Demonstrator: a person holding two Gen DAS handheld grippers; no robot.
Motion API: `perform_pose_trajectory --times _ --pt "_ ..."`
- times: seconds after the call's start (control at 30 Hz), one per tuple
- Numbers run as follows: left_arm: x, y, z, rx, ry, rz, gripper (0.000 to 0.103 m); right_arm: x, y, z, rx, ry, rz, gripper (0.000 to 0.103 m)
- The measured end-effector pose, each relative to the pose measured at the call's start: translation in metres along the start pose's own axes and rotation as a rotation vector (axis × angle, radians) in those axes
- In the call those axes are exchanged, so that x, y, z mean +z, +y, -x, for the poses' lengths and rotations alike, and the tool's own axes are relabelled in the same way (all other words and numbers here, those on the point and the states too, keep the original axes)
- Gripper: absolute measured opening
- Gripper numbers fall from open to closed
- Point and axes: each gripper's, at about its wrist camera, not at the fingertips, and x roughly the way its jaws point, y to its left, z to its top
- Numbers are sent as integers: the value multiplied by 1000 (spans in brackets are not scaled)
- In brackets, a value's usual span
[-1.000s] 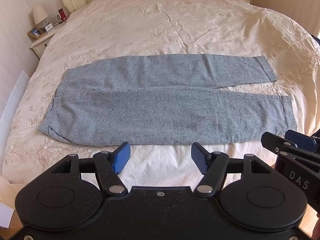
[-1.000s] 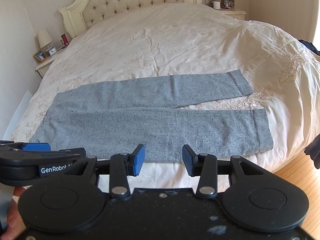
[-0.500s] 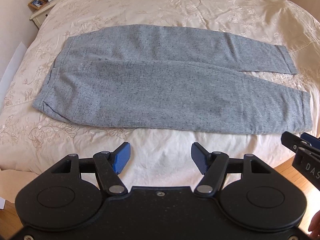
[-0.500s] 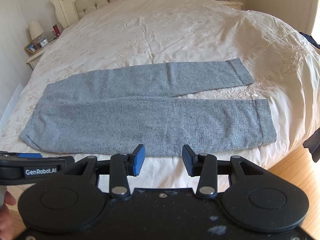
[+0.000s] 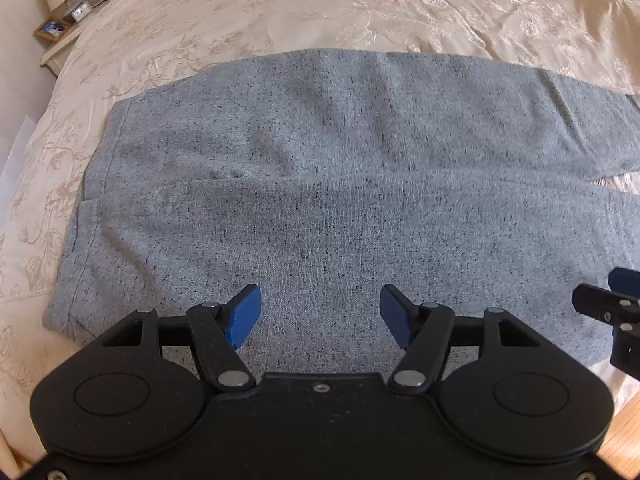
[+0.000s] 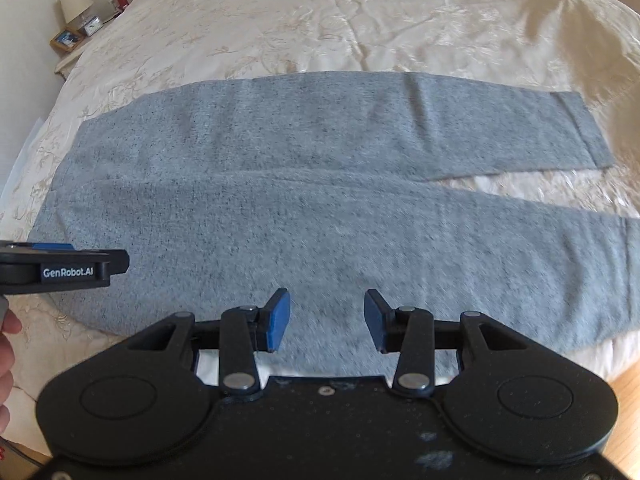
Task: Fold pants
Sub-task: 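Move both open grippers over the trousers toward the leg hems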
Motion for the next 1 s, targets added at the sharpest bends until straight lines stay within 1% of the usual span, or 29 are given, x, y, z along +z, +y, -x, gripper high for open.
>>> perform_pose_trajectory --times 0.03,0.1,0.13,0.17,0.23,0.27,0.3,0.37,0.4,0.43,0.5,0.53,0.6,0.7,0.77,0.83,0.9,0.97,1.0 --pt "-6 -1 -11 7 37 -24 67 4 6 -8 6 -1 20 44" --pt "-26 -3 -38 26 152 -80 67 4 15 -23 12 2 49 44" --pt "-39 -3 -50 37 197 -105 68 -1 18 -33 14 25 63 43" --pt "-51 -2 -54 38 194 -117 72 -7 19 -43 2 63 67 43" --pt "-62 1 -47 26 155 -130 72 -27 16 -62 -35 172 50 43" --pt "-62 2 -42 16 153 -135 70 -38 13 -68 -48 210 40 43" --pt "-59 4 -35 2 147 -130 65 -46 10 -67 -56 220 32 43" --pt "-50 9 -18 -34 90 -91 62 -51 7 -60 -54 226 12 43" --pt "-43 11 -9 -50 43 -73 62 -50 5 -55 -47 222 -6 43" --pt "-36 12 -3 -55 2 -62 63 -46 3 -49 -44 199 -30 44" --pt "-22 12 -2 -52 -45 -47 64 -32 1 -38 -37 122 -74 44" --pt "-10 12 -8 -46 -45 -41 64 -22 1 -34 -30 76 -92 44" --pt "2 12 -27 -15 -13 -32 63 -4 2 -33 -10 15 -97 44" --pt "4 15 -60 32 51 -17 64 24 2 -49 -12 3 -59 44" --pt "-1 21 -73 54 88 -6 68 30 -11 -62 -37 22 -32 44" --pt "-6 29 -74 51 85 19 74 28 -31 -75 -76 50 -7 42" --pt "-10 34 -73 41 79 23 76 20 -64 -85 -147 69 -5 42" --pt "-12 37 -75 41 82 33 76 12 -107 -80 -193 65 -51 42" --pt "-12 36 -76 48 89 33 76 10 -135 -78 -227 68 -98 42"
